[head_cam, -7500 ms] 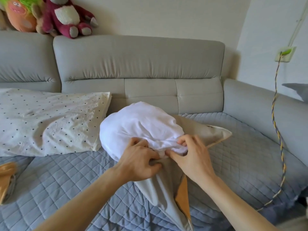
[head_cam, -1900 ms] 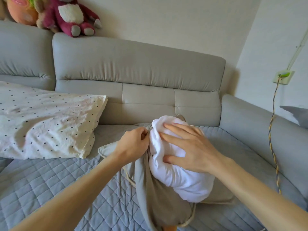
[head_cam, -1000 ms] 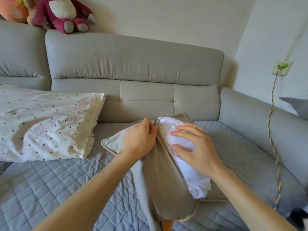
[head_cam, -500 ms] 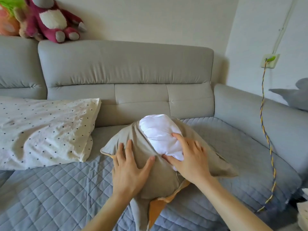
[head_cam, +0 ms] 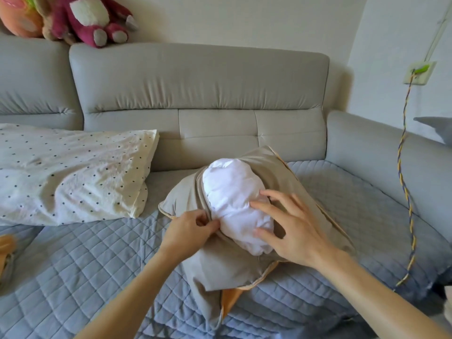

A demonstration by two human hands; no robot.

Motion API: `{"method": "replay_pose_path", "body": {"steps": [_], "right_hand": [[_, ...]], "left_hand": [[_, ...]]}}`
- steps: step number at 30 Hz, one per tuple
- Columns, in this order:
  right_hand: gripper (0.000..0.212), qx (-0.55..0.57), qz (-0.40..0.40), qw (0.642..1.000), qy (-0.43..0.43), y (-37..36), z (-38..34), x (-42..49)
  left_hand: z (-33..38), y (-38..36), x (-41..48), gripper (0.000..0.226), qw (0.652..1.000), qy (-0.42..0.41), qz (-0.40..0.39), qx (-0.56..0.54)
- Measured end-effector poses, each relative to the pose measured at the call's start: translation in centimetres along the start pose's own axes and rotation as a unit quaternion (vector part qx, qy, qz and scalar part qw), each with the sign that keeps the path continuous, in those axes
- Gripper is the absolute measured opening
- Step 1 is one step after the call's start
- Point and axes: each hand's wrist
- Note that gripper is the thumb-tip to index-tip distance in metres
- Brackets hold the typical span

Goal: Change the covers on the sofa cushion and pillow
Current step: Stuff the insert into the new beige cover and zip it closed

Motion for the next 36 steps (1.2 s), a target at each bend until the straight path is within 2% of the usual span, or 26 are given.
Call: {"method": "replay_pose_path", "body": {"steps": [2, 5, 7, 9, 10, 12, 13, 15, 17, 19, 21, 24, 27, 29, 31, 33, 34, 35, 36], "right_hand": [[0.062, -0.029, -0.034, 0.998, 0.043, -0.8, -0.8, 0.6], [0.052, 0.012, -0.083, 0.994, 0.073, -2.1, -2.1, 2.3], [0.031, 0.075, -0.168, 0.983, 0.009, -2.2, -2.4, 4.4], [0.009, 0.137, -0.249, 0.955, -0.08, -2.6, -2.6, 6.2], [0.01, 0.125, -0.281, 0.946, -0.101, -3.5, -2.9, 6.6], [0.023, -0.007, -0.335, 0.938, -0.088, -6.5, -4.3, 6.8], [0.03, -0.085, -0.346, 0.931, -0.076, -8.0, -5.2, 6.9], [0.041, -0.171, -0.341, 0.922, -0.064, -10.4, -6.8, 7.1], [0.05, -0.161, -0.346, 0.923, -0.056, -10.5, -7.7, 8.1], [0.052, -0.136, -0.377, 0.915, -0.05, -9.2, -8.0, 8.9], [0.044, -0.124, -0.414, 0.901, -0.036, -6.6, -8.5, 9.0], [0.04, -0.063, -0.405, 0.912, -0.022, -2.7, -8.9, 7.7], [0.051, 0.029, -0.434, 0.898, -0.063, 1.2, -8.3, 7.3], [0.046, 0.103, -0.454, 0.877, -0.115, 3.1, -7.5, 7.8], [0.035, 0.166, -0.383, 0.889, -0.186, 3.8, -6.1, 8.4], [0.021, 0.161, -0.182, 0.94, -0.239, 3.1, -4.1, 9.1], [0.015, 0.12, -0.076, 0.962, -0.234, 2.7, -3.4, 9.7], [0.012, 0.083, -0.013, 0.971, -0.222, 2.0, -3.3, 10.4], [0.011, 0.069, 0.009, 0.977, -0.2, 1.2, -3.5, 10.9]], "left_hand": [[0.1, 0.6, -0.2, 0.034, 0.994, -0.004, 0.023, -0.102], [1.4, 1.7, 0.0, 0.023, 0.985, -0.045, 0.068, -0.151], [2.5, 3.1, 0.6, 0.021, 0.975, -0.061, 0.077, -0.2], [3.4, 4.7, 1.0, 0.02, 0.96, -0.09, 0.044, -0.26], [4.0, 5.2, 1.1, 0.02, 0.958, -0.113, 0.012, -0.265], [4.8, 5.4, 1.1, 0.027, 0.962, -0.159, -0.035, -0.221], [4.7, 5.1, 1.3, 0.028, 0.966, -0.161, -0.029, -0.202], [2.9, 4.6, 2.4, 0.025, 0.975, -0.109, 0.017, -0.193], [0.0, 4.8, 3.7, 0.022, 0.983, -0.031, 0.071, -0.168], [-2.3, 5.1, 3.9, 0.024, 0.992, 0.008, 0.083, -0.092], [-3.0, 4.6, 3.2, 0.027, 0.997, 0.0, 0.074, -0.012], [-1.6, 3.7, 1.1, 0.031, 0.994, -0.038, 0.091, 0.043], [0.5, 3.0, 0.1, 0.048, 0.977, -0.069, 0.158, 0.126], [1.1, 2.7, 0.5, 0.043, 0.976, -0.083, 0.143, 0.14], [0.9, 2.9, 0.9, 0.04, 0.984, -0.095, 0.103, 0.109], [0.4, 3.5, 0.5, 0.042, 0.985, -0.126, 0.073, 0.095], [0.2, 3.8, 0.1, 0.043, 0.985, -0.141, 0.051, 0.091], [-0.1, 4.3, -0.3, 0.044, 0.985, -0.147, 0.021, 0.083], [-0.4, 4.9, -0.7, 0.045, 0.987, -0.141, -0.017, 0.076]]}}
Point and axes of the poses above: each hand's wrist, its own x-axis towards the middle knuckle, its own y-axis out of the back of the hand, z = x × y, and after that the axes turned 13 degrees about z, right-handed
